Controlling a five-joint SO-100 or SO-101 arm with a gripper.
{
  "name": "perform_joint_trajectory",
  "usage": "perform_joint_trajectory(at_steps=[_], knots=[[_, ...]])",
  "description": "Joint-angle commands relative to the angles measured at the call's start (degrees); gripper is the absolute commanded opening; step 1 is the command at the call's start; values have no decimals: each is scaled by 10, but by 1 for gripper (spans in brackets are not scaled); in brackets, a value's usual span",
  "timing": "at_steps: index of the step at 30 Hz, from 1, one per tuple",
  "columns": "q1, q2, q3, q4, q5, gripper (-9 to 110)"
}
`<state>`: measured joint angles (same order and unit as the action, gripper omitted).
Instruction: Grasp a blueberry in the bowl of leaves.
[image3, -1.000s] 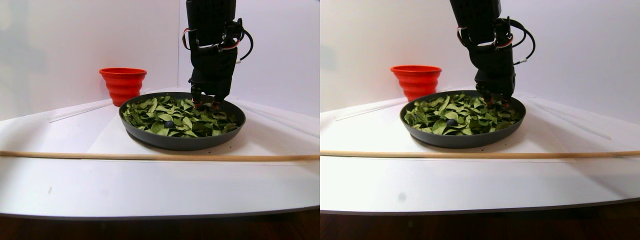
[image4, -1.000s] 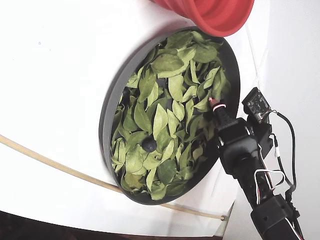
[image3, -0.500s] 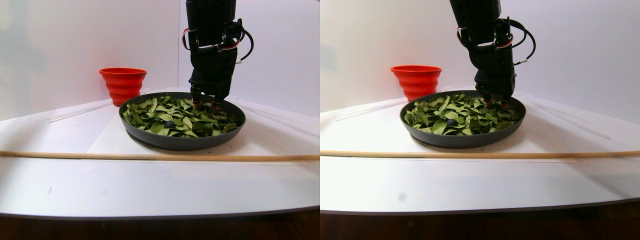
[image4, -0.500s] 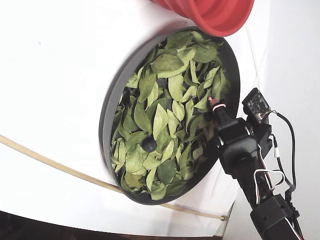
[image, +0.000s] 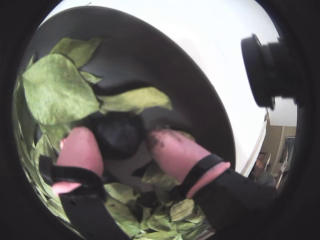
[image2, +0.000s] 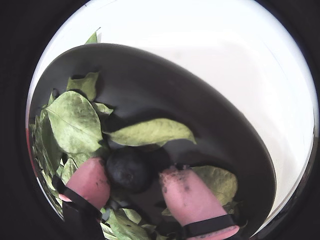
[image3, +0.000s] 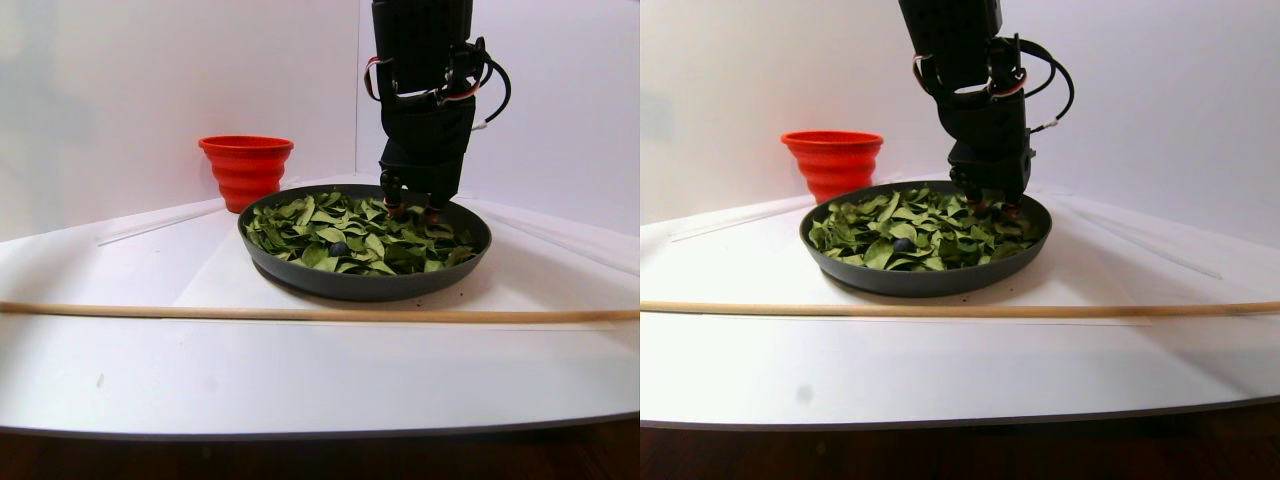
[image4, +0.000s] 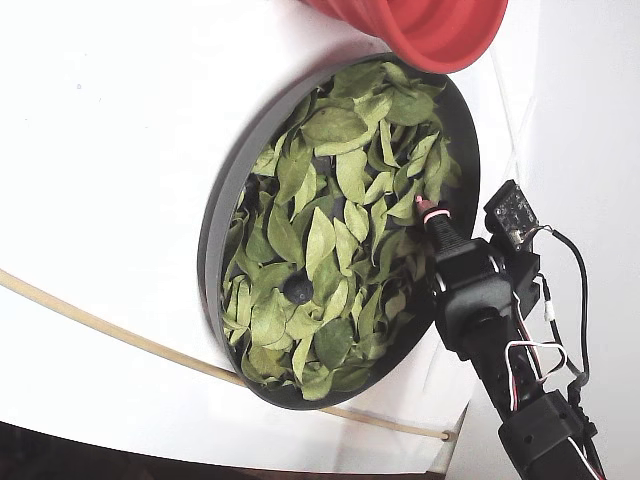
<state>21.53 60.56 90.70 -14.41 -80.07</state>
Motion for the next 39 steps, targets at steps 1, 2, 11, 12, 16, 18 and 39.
perform_joint_trajectory(at_steps=[1,2,11,12,16,18,39], knots=[[12,8,-1,-4,2,19],[11,8,0,-4,3,19],[11,-11,-20,-4,6,18],[11,-12,-24,-4,8,18],[11,-18,-34,-4,11,17],[10,-20,-36,-4,12,17],[-4,23,-4,-4,0,14]])
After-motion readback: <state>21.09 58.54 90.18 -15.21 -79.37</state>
